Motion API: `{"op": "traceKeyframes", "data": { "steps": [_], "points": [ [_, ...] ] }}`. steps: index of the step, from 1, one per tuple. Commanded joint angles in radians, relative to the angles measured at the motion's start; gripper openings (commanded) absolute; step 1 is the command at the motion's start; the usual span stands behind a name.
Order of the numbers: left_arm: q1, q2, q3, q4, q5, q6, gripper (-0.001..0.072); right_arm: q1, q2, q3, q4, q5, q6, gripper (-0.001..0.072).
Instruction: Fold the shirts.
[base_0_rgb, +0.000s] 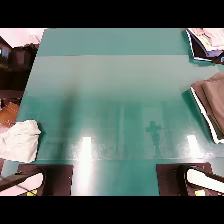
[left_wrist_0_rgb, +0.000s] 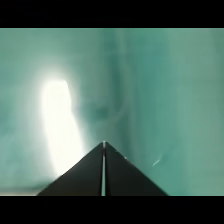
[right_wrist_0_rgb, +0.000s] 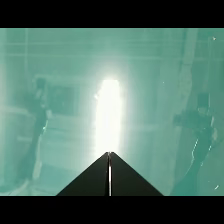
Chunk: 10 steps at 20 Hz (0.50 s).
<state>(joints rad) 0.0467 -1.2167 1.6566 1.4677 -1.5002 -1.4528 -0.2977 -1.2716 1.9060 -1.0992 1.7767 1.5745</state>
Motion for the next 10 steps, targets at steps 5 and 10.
{"op": "traceKeyframes", "data": {
  "steps": [5,10],
  "points": [
    [0.0,0.315,-0.671,0.41,0.032,-0.126,0.067,0.001,-0.001,0.001,0.0,-0.022,-0.04,0.0016],
    [0.0,0.315,-0.976,0.422,0.225,-0.194,0.066,0.001,0.0,0.001,0.0,-0.023,-0.041,0.0017]
  ]
}}
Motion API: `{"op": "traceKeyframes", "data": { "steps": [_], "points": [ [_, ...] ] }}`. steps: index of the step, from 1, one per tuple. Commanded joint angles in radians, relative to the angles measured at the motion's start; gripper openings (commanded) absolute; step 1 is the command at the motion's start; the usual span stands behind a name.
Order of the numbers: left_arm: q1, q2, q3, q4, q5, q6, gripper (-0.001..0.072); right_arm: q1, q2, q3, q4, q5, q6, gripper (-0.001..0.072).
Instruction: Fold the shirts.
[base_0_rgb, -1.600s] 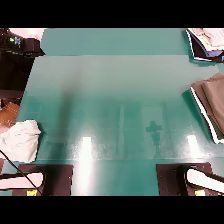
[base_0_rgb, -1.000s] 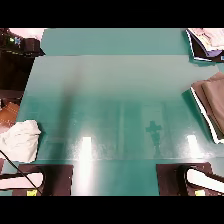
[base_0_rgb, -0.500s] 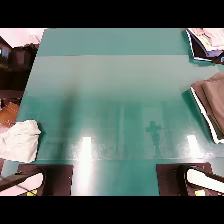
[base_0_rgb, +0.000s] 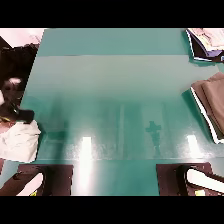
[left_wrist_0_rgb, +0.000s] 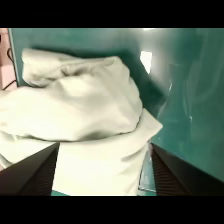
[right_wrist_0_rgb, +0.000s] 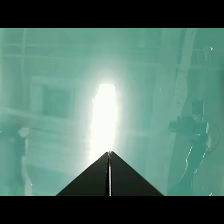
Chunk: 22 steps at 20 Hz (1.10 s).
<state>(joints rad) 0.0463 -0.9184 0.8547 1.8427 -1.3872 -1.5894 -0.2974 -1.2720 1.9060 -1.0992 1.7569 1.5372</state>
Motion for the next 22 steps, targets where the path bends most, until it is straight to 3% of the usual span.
{"op": "traceKeyframes", "data": {
  "steps": [1,4,5,6,7,10,12,17,20,22],
  "points": [
    [0.0,0.011,-0.206,0.047,0.131,-0.072,0.066,0.001,0.0,0.001,0.0,-0.003,-0.004,0.0016],
    [0.0,0.011,-0.25,0.047,0.154,-0.088,0.0633,0.001,0.0,0.001,0.0,-0.003,-0.004,0.0016],
    [0.0,0.013,-0.247,0.046,0.147,-0.087,0.0439,0.001,0.0,0.001,0.0,-0.003,-0.003,0.0017],
    [0.0,0.014,-0.241,0.045,0.142,-0.087,0.0196,0.001,0.0,0.001,0.0,-0.003,-0.003,0.0016],
    [0.0,0.014,-0.228,0.041,0.139,-0.086,0.0034,0.001,0.0,0.001,0.0,-0.003,-0.003,0.0016],
    [-0.003,0.017,-0.082,0.01,0.082,-0.08,0.003,0.001,0.0,0.001,0.001,-0.003,-0.003,0.0016],
    [-0.003,0.043,0.098,-0.09,0.053,-0.03,0.003,0.001,0.0,0.001,0.001,-0.002,-0.003,0.0017],
    [-0.003,0.058,0.586,-0.624,-0.14,0.103,0.003,0.001,0.0,0.001,0.001,-0.002,-0.003,0.0016],
    [-0.003,0.058,0.737,-0.963,-0.124,0.16,0.0029,0.001,0.0,0.001,0.002,-0.002,-0.002,0.0017],
    [-0.003,0.058,0.768,-1.07,-0.084,0.19,0.0029,0.001,0.0,0.001,0.002,0.002,-0.002,0.0016]
  ]
}}
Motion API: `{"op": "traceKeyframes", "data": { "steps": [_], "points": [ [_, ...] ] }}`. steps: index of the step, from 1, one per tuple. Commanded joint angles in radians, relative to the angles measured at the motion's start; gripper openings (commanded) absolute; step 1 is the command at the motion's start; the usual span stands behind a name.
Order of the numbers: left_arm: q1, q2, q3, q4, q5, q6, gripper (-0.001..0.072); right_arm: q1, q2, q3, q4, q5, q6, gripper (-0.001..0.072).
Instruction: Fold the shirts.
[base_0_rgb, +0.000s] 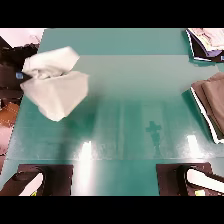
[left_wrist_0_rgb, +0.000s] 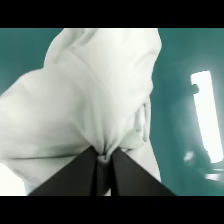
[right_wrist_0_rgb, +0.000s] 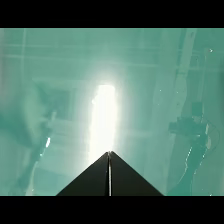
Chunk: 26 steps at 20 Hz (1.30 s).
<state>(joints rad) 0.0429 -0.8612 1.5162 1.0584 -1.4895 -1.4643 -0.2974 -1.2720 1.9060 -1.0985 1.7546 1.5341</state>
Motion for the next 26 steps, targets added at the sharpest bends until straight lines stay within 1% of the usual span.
{"op": "traceKeyframes", "data": {
  "steps": [1,3,5,7,10,13,15,16,17,18,19,21,24,26],
  "points": [
    [0.0,-0.001,0.106,-0.296,0.031,0.077,0.0029,0.001,0.0,0.001,0.002,0.003,0.002,0.0016],
    [0.0,-0.026,0.105,-0.295,0.03,0.077,0.0029,0.001,0.0,0.001,0.002,0.003,0.002,0.0016],
    [-0.062,-0.078,0.105,-0.277,0.029,0.08,0.0029,0.001,0.0,0.001,0.006,0.003,0.002,0.0016],
    [-0.204,-0.158,0.105,-0.217,0.032,0.086,0.0029,0.001,0.0,0.001,0.006,0.003,0.002,0.0016],
    [-0.426,-0.323,0.105,-0.069,0.034,0.095,0.003,0.001,0.0,0.001,0.006,0.012,0.002,0.0017],
    [-0.585,-0.518,0.105,-0.068,0.077,0.103,0.0031,0.001,0.0,0.001,0.005,0.027,0.002,0.0016],
    [-0.64,-0.617,0.106,-0.062,0.112,0.139,0.0034,0.001,0.0,0.001,0.005,0.029,0.001,0.0016],
    [-0.641,-0.647,0.106,-0.058,0.11,0.137,0.02,0.0,0.0,0.001,0.005,0.03,0.001,0.0016],
    [-0.628,-0.655,0.106,-0.036,0.099,0.137,0.0485,0.0,0.0,0.001,0.005,0.031,0.001,0.0017],
    [-0.6,-0.653,0.109,-0.005,0.071,0.136,0.0544,0.0,0.0,0.001,0.005,0.033,0.001,0.0016],
    [-0.56,-0.652,0.119,0.017,0.025,0.137,0.0485,0.001,0.0,0.001,0.005,0.033,0.001,0.0016],
    [-0.461,-0.635,0.12,0.037,-0.008,0.137,0.0486,0.0,0.0,0.001,0.005,0.034,0.001,0.0016],
    [-0.311,-0.62,0.072,0.033,0.03,0.137,0.0486,0.001,0.0,0.001,0.005,0.033,0.001,0.0016],
    [-0.225,-0.62,-0.02,0.015,0.074,0.138,0.0487,0.001,0.0,0.001,0.005,0.033,0.002,0.0016]
  ]
}}
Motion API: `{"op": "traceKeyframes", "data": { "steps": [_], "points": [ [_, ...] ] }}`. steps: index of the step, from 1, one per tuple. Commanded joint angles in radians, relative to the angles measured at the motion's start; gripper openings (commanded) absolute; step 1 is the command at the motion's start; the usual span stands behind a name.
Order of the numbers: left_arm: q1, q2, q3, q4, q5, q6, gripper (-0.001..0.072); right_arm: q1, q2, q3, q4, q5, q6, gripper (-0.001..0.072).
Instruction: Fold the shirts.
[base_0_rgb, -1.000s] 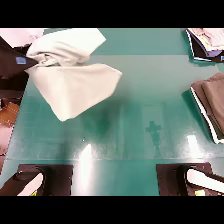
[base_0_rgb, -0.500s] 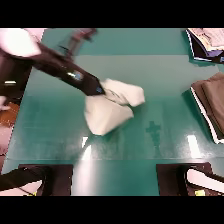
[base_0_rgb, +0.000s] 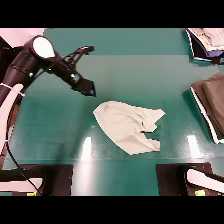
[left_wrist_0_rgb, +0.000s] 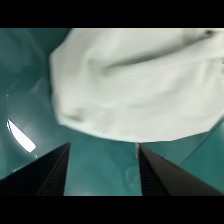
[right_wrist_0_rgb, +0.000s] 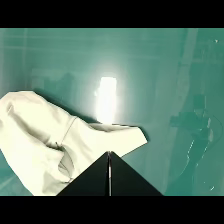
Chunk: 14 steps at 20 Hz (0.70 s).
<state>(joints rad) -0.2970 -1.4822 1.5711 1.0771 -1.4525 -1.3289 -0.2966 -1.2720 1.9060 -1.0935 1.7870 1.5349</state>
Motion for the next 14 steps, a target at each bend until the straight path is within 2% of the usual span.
{"op": "traceKeyframes", "data": {
  "steps": [1,5,7,11,14],
  "points": [
    [0.149,0.001,-0.144,-0.05,0.085,0.014,0.0487,0.0,0.0,0.001,0.0,0.0,0.001,0.0017],
    [0.185,-0.003,-0.422,-0.304,0.272,0.172,0.0487,0.001,0.0,0.0,0.0,-0.006,0.001,0.0016],
    [0.184,-0.026,-0.509,-0.379,0.304,0.217,0.0486,0.001,0.0,0.001,0.0,-0.006,0.001,0.0016],
    [0.133,-0.085,-0.55,-0.427,0.325,0.248,0.0486,0.001,0.0,0.001,0.0,-0.005,0.001,0.0016],
    [0.058,-0.09,-0.55,-0.449,0.428,0.243,0.0485,0.001,0.0,0.0,0.0,-0.003,0.001,0.0016]
  ]
}}
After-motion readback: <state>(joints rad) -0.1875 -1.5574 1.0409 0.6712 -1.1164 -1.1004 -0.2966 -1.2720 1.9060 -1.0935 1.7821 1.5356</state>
